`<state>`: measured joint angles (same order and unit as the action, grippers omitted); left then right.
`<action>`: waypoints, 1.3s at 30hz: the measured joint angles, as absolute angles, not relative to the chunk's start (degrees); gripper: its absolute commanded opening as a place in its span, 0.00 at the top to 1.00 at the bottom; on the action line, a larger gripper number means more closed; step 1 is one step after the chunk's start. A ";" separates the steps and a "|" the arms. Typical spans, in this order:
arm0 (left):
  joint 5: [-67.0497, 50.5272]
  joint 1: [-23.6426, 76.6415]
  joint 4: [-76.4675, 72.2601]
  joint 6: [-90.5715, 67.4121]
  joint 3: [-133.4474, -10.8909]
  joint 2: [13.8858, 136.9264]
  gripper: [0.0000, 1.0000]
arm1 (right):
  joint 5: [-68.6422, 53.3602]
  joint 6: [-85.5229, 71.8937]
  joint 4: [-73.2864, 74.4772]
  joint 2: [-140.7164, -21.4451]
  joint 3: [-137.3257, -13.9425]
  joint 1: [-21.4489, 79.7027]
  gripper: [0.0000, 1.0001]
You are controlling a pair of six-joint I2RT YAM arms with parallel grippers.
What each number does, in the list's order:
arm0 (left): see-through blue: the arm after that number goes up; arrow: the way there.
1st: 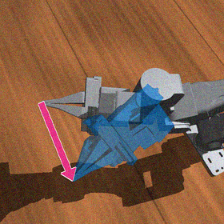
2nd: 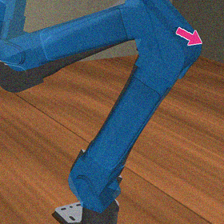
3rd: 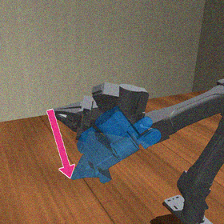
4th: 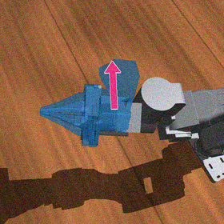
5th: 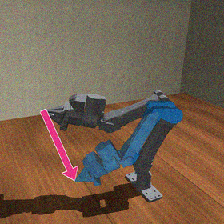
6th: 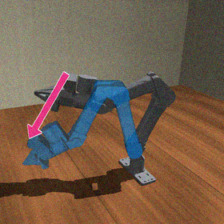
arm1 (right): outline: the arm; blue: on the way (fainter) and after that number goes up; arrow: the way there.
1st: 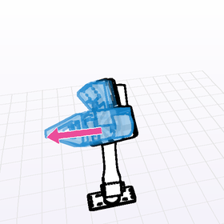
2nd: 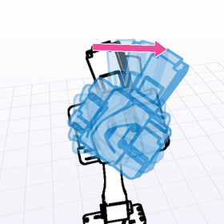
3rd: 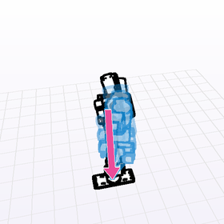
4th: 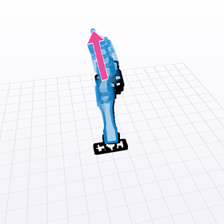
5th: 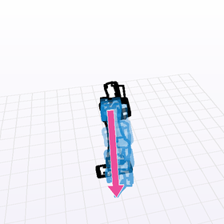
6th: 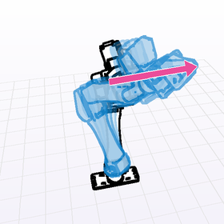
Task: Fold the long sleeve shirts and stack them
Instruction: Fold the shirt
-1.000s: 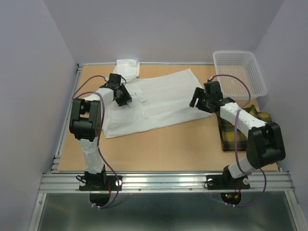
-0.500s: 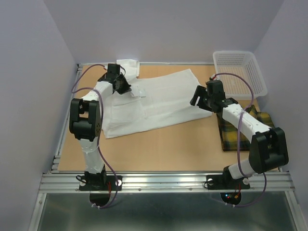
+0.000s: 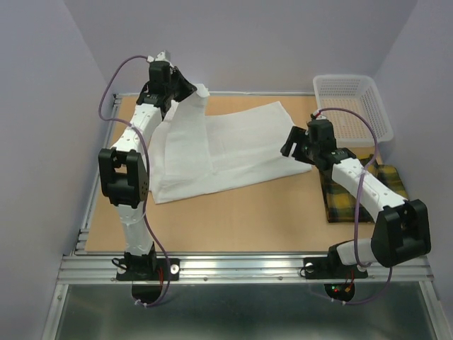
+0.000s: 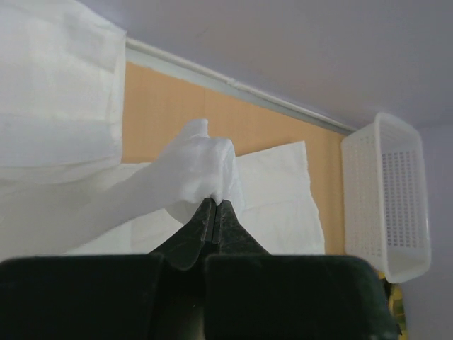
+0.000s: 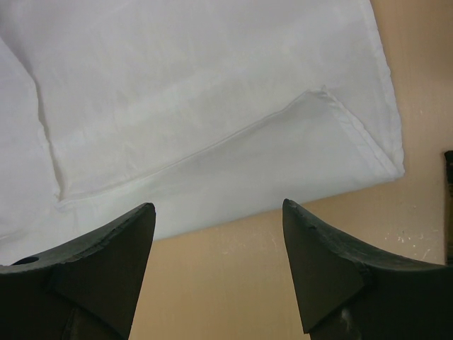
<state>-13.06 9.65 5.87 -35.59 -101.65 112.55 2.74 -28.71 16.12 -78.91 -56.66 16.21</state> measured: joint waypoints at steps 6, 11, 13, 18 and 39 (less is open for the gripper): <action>-17.65 9.78 2.37 -34.39 -106.54 113.49 1.00 | 3.03 -28.75 16.38 -77.21 -54.39 16.21 0.23; -20.62 10.11 0.82 -32.62 -108.66 115.98 1.00 | 4.08 -28.97 16.25 -76.44 -53.91 16.21 0.23; -22.00 10.28 0.56 -31.59 -108.84 116.92 1.00 | 4.86 -29.43 16.29 -76.18 -53.49 16.21 0.23; -25.23 10.94 0.25 -29.36 -109.62 119.02 1.00 | 6.76 -30.83 16.29 -76.18 -53.41 16.21 0.25; -33.19 13.06 -6.68 -25.82 -113.40 122.93 1.00 | 10.20 -35.94 14.48 -86.13 -56.82 16.21 0.50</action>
